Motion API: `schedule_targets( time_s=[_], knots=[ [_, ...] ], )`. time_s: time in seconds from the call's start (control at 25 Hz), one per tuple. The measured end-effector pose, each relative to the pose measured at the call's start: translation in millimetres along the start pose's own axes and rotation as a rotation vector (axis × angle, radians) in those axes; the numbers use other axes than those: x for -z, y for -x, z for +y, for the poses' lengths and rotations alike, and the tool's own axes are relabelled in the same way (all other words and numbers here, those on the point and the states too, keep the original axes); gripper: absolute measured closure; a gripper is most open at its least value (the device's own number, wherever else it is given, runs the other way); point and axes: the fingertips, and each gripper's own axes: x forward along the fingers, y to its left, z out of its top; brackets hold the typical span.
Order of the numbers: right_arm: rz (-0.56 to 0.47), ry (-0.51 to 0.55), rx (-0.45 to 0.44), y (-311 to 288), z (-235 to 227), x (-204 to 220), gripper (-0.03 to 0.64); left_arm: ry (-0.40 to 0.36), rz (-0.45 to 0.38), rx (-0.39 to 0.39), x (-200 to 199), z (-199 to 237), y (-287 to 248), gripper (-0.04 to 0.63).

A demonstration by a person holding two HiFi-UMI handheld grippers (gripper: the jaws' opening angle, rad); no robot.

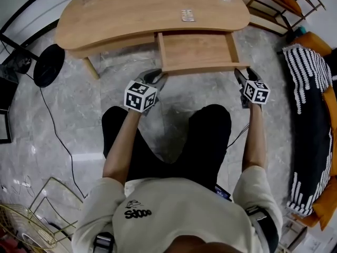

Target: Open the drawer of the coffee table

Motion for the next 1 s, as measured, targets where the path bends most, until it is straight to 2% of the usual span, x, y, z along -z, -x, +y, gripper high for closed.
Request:
schedule_targets(
  time_s=[0.2, 0.32, 0.52, 0.64, 0.72, 0.8, 0.88, 1.0],
  knots=[
    [-0.004, -0.009, -0.009, 4.7, 1.1, 4.8, 0.331, -0.006, 0.021, 0.008, 4.2, -3.5, 1.2, 0.48],
    [-0.003, -0.007, -0.015, 4.7, 1.4, 5.5, 0.331, 0.001, 0.0, 0.012, 5.3, -3.4, 1.7, 0.476],
    [-0.02, -0.015, -0.044, 8.6, 5.1, 0.8, 0.33, -0.065, -0.068, 0.009, -3.6, -2.9, 10.3, 0.461],
    [-0.052, 0.054, -0.052, 18.9, 5.4, -18.2, 0.33, -0.113, -0.1, 0.024, -15.6, 2.5, 20.0, 0.401],
    [-0.035, 0.137, -0.067, 21.8, 10.6, -28.8, 0.33, -0.133, -0.122, 0.059, -23.8, 4.1, 28.5, 0.391],
    [-0.024, 0.193, -0.1, 24.9, 17.2, -38.6, 0.33, -0.123, -0.177, 0.08, -37.9, 7.6, 40.2, 0.396],
    [-0.053, 0.201, -0.133, 31.2, 21.2, -53.8, 0.33, -0.114, -0.232, 0.049, -55.3, 19.8, 52.0, 0.441],
    [-0.121, 0.179, -0.173, 28.8, 33.4, -84.5, 0.33, -0.157, -0.243, -0.066, -78.8, 51.2, 63.0, 0.499]
  ],
)
